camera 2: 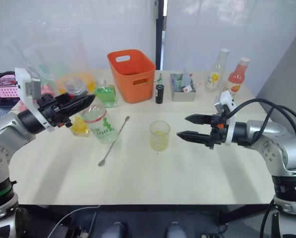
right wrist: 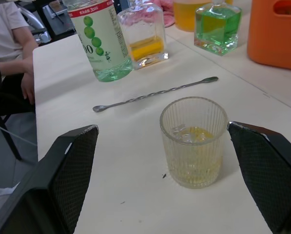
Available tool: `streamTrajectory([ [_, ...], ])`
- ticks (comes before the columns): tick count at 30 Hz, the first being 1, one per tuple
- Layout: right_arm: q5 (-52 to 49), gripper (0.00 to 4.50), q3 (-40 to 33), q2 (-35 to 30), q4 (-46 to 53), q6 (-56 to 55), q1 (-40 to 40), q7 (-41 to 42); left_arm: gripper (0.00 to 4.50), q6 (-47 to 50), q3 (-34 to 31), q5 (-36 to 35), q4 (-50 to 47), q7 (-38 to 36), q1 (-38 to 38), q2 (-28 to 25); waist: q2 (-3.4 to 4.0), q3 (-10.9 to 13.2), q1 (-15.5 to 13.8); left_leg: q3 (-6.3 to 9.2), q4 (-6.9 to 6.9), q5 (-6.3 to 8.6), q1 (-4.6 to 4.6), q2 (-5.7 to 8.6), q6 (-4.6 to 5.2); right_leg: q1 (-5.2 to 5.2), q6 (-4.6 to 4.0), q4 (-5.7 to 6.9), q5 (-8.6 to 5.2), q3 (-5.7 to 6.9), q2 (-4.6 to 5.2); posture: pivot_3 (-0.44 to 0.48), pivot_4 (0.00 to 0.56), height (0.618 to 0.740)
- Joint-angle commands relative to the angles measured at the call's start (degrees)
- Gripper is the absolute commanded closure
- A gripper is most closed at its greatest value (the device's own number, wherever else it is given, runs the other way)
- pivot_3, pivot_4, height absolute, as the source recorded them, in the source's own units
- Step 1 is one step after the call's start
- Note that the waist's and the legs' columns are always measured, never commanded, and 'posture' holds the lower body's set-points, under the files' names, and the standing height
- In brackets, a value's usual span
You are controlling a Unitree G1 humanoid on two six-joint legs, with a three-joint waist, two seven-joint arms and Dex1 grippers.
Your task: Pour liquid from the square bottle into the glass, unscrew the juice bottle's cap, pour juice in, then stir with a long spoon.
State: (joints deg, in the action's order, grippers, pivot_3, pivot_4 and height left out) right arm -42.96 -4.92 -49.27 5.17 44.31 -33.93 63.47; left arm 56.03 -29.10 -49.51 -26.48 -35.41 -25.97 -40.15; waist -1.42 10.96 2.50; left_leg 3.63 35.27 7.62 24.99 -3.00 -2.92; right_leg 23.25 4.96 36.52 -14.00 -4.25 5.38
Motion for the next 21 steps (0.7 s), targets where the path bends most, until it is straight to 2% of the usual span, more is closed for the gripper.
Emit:
streamTrajectory([
  [1,-0.3,0.03,0.1,-0.4,0.0,-0.7,-1.5,3.9,3.07,2.3,-10.1,-5.8,-5.8,1.1,6.9,-3.2,0.0,0.0,0.3,-0.01,-0.05,0.0,0.0,0.0,0.0,0.04,-0.03,0.01,-0.01,-0.01,0.0,0.0,0.15,0.74],
  [5,-0.5,0.03,1.1,-0.3,-0.2,-0.5,-1.9,6.9,3.07,0.9,-19.3,-6.4,-5.4,1.4,14.8,-5.7,-0.02,0.0,0.1,-0.01,-0.13,0.0,-0.02,-0.06,0.0,0.17,-0.18,0.19,-0.11,0.01,-0.06,0.0,0.15,0.74],
  [7,-0.6,0.03,1.4,-0.1,-0.2,-0.5,-2.1,8.1,3.07,-1.0,-23.7,-4.8,-4.0,0.4,19.0,-6.1,-0.02,0.0,0.0,-0.01,-0.12,0.0,-0.04,-0.06,0.0,0.17,-0.21,0.19,-0.12,0.01,-0.05,0.0,0.15,0.74],
  [9,-0.4,0.03,1.8,0.1,-0.3,-0.5,-2.4,8.7,3.07,-2.9,-27.1,-2.8,-1.8,-0.2,22.3,-6.8,-0.03,0.0,-0.1,-0.04,-0.1,0.0,-0.05,-0.05,-0.01,0.15,-0.59,0.15,-0.34,0.0,-0.02,0.0,0.15,0.74],
  [11,-0.2,0.03,2.0,0.5,-0.4,-0.5,-2.6,9.0,3.07,-5.9,-28.8,0.0,1.4,0.3,23.8,-7.7,-0.04,0.0,-0.2,-0.04,-0.11,0.01,-0.05,-0.06,-0.01,0.16,-0.66,0.17,-0.37,0.01,-0.02,0.0,0.15,0.74],
  [14,0.1,0.03,2.1,1.0,-0.1,-0.6,-2.7,9.0,3.07,-11.2,-28.1,4.9,8.0,1.9,22.3,-9.3,-0.13,0.0,-0.4,-0.04,-0.12,0.01,-0.05,-0.06,-0.02,0.21,-0.7,0.2,-0.39,0.02,-0.03,0.0,0.15,0.74],
  [17,-0.1,0.03,1.9,1.5,0.8,-0.3,-2.4,8.4,3.07,-16.2,-24.2,10.7,15.9,5.3,18.1,-11.4,-0.2,0.0,-0.5,-0.04,-0.12,0.12,-0.04,-0.06,-0.2,0.21,-0.71,0.17,-0.39,0.03,-0.02,0.0,0.15,0.74],
  [21,-0.9,0.03,0.9,1.7,2.5,0.3,-1.1,7.1,3.07,-19.4,-17.5,13.6,22.9,5.4,11.5,-12.7,-0.22,0.0,-0.6,-0.06,-0.2,0.09,-0.02,-0.06,-0.18,0.24,-0.7,0.15,-0.39,0.03,-0.01,0.0,0.15,0.74],
])
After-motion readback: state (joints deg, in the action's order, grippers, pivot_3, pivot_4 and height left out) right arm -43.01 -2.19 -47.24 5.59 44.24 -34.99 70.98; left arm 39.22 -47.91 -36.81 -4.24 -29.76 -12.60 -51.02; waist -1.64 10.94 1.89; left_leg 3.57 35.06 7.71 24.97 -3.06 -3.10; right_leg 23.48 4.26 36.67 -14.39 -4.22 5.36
